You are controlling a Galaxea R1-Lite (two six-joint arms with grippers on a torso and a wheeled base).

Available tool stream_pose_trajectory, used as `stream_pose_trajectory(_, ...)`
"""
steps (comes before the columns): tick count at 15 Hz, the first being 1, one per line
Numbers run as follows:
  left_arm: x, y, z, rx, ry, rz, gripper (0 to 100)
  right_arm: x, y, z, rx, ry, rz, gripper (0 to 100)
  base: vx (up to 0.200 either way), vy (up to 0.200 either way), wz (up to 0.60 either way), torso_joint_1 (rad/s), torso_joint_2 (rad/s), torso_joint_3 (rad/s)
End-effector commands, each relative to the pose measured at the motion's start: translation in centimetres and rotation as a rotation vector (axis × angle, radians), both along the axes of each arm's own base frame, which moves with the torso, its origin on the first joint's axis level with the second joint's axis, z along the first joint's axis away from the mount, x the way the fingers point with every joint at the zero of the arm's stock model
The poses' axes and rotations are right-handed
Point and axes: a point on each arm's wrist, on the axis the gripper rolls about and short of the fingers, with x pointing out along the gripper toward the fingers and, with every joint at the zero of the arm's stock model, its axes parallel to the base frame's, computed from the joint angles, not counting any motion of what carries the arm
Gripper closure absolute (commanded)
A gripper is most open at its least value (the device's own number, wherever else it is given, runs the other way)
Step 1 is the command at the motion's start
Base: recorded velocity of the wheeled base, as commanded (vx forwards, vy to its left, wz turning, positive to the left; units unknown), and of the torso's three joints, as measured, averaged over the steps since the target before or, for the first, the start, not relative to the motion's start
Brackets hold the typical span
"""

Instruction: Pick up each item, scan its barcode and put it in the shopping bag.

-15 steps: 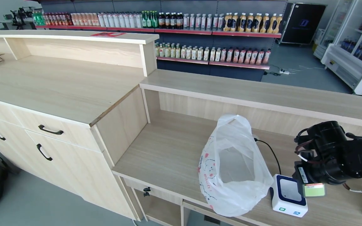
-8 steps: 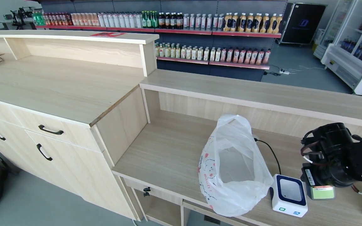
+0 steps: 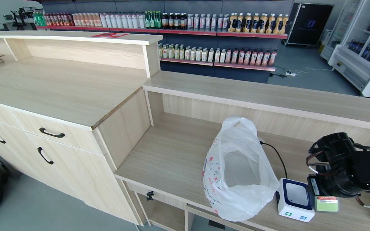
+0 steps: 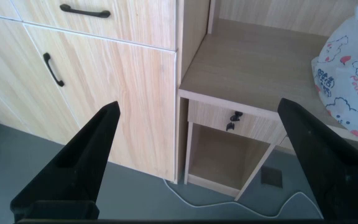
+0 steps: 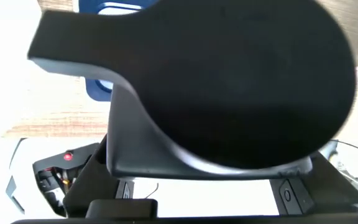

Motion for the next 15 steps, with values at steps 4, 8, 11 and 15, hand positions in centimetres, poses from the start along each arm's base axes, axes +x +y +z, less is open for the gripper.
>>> stream_pose_trajectory(4,0.0,0.0,0.0,0.000,0.001,0.000,0,0.9,0.3,-0.8,0.081,-0.023,0.038,100,0.000,0.000,0.00,0.000,0.00,0.000)
stream_pose_trajectory(8,0.0,0.0,0.0,0.000,0.001,0.000,0,1.8,0.5,-1.3,0.124,-0.069,0.068,100,0.000,0.000,0.00,0.000,0.00,0.000)
stream_pose_trajectory(11,0.0,0.0,0.0,0.000,0.001,0.000,0,2.1,0.8,-1.5,0.128,-0.074,0.083,100,0.000,0.000,0.00,0.000,0.00,0.000)
stream_pose_trajectory(15,0.0,0.0,0.0,0.000,0.000,0.000,0,2.4,1.2,-1.8,0.134,-0.078,0.097,100,0.000,0.000,0.00,0.000,0.00,0.000)
